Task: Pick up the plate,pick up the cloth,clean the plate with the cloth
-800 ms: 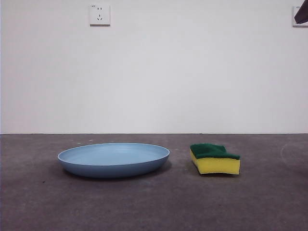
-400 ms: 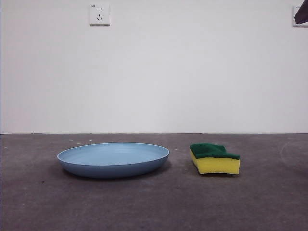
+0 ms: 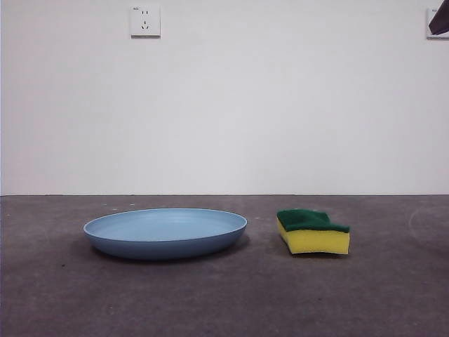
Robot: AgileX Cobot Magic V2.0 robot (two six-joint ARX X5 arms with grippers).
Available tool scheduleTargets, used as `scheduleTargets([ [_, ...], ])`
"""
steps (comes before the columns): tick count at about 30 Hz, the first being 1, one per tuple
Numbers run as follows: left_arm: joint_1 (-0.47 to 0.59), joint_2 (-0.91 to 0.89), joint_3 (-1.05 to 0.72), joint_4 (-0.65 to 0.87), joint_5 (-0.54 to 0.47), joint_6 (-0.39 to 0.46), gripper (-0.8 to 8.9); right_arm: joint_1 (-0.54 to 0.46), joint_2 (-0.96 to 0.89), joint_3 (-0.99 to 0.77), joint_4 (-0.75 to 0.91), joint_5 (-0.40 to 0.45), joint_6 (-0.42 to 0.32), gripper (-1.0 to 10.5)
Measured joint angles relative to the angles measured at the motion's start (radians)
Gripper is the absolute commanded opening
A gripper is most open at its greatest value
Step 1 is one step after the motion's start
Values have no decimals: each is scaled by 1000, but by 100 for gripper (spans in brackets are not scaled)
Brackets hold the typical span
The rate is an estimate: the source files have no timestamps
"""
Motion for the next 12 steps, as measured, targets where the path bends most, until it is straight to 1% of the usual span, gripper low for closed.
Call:
scheduleTargets([
  [10, 0, 0, 0, 0, 0, 0, -3, 0, 0, 0, 0, 0, -2, 1],
  [12, 0, 0, 0, 0, 0, 0, -3, -17, -7, 0, -5, -2, -23, 1],
])
